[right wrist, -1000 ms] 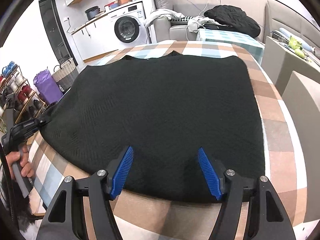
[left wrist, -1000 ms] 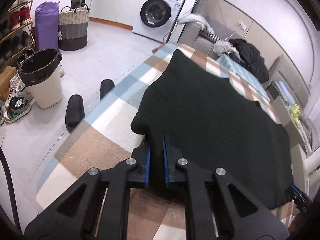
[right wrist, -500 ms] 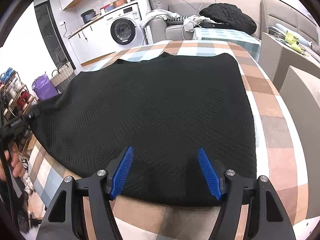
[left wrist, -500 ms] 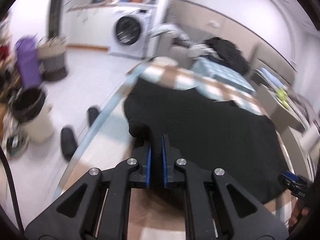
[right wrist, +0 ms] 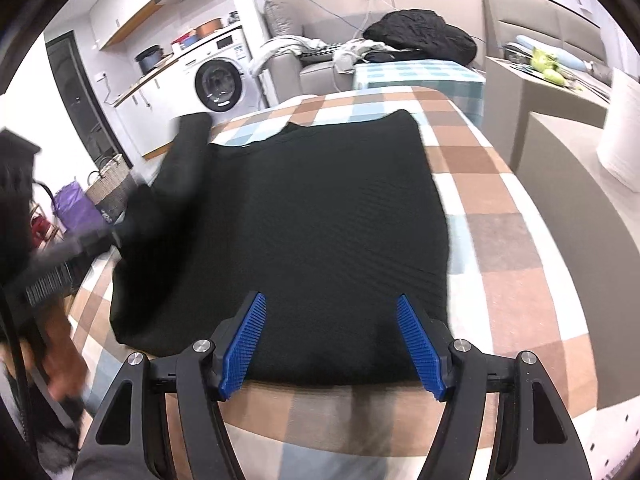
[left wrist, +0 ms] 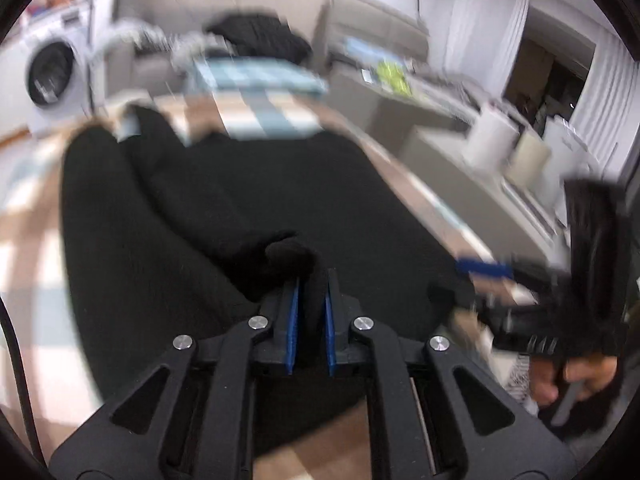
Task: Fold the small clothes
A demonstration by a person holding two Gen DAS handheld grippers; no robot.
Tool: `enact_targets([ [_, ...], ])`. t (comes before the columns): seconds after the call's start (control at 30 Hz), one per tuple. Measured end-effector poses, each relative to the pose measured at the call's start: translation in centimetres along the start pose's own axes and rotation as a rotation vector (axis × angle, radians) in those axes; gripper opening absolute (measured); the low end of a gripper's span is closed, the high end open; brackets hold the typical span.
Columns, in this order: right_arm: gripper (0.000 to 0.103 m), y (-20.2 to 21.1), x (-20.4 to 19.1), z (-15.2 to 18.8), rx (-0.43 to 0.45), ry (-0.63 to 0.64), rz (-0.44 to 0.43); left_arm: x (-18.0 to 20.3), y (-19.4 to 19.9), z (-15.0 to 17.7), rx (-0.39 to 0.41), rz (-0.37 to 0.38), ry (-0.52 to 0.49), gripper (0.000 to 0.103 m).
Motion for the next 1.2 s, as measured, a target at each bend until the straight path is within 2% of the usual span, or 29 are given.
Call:
enact_targets([
  [0.03,0.07,0.1,0.2,0.0,-0.001,-0.006,0.001,0.1,-0.6,0.8,-0.046,-0.003,0.011,0.011],
  [0.07,0.07,0.1,0.3,0.0,-0.001,-0.012,-0.004,0.1,-0.7,1.7,-0.059,0.008,0.021,0.013],
  [0.13,0.07,0.2,0.2,-0.2,-0.002,-0.024,-0.036,-0.5,0.4,2.5,-0.037,0.02,0.042,0.019],
  [0.23,0.07,-0.2,-0.9,-0.8,-0.008,-0.032,-0.126,-2.0,2.5,3.2,0.002,0.032,0.083,0.036],
  [0.27,0.07,-0.5,-1.7,-1.1,-0.017,-0.028,-0.164,-2.9,3.7,3.5,0.025,0.007,0.111,0.05],
  [0.3,0.07,-0.6,-2.2,-1.4,-0.021,-0.027,-0.189,-3.9,4.5,3.7,0.046,-0.015,0.129,0.058],
  [0.43,0.07,-1.7,-4.9,-2.4,-0.047,-0.039,-0.326,-7.8,7.5,4.4,0.093,-0.046,0.21,0.06],
  [0.6,0.069,-4.2,-6.0,-3.5,-0.094,-0.088,-0.356,-12.2,8.8,5.3,0.094,-0.104,0.291,0.06],
  [0.67,0.056,-5.9,-5.8,-3.6,-0.138,-0.138,-0.36,-13.4,8.8,5.8,0.091,-0.108,0.302,0.06],
  [0.73,0.014,-7.2,-5.9,-3.4,-0.179,-0.159,-0.37,-13.6,8.7,5.7,0.098,-0.115,0.304,0.06],
  [0.77,0.013,-7.5,-5.8,-3.3,-0.195,-0.179,-0.36,-13.8,9.0,5.7,0.104,-0.115,0.303,0.06],
  [0.8,0.01,-7.1,-5.8,-3.5,-0.177,-0.188,-0.388,-13.8,9.0,5.8,0.108,-0.114,0.3,0.06],
  [0.93,0.009,-1.7,-6.4,-3.7,-0.105,-0.244,-0.616,-13.2,9.5,5.3,0.118,-0.124,0.284,0.06],
  [0.97,0.009,-0.8,-6.2,-3.5,-0.098,-0.26,-0.641,-13.1,9.4,5.1,0.12,-0.125,0.278,0.06],
  [1.03,0.009,0.1,-5.3,-2.7,-0.104,-0.304,-0.645,-13.1,8.9,4.7,0.118,-0.124,0.265,0.06],
  [1.07,0.009,0.0,-4.8,-1.9,-0.117,-0.302,-0.615,-13.0,8.6,4.7,0.114,-0.12,0.259,0.06],
  [1.2,0.01,-3.2,-3.0,0.8,-0.224,-0.26,-0.385,-12.3,6.6,4.5,0.066,-0.11,0.236,0.06],
])
Point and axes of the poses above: each gripper's, at about its wrist camera, not at the fingertips, and y roughly against the way its jaws point, x to its right, z to its underside, the point moved 5 cm from there along -y, roughly the way its jaws point, and after that the axes turned 5 degrees about -x, right-handed, at the moved point
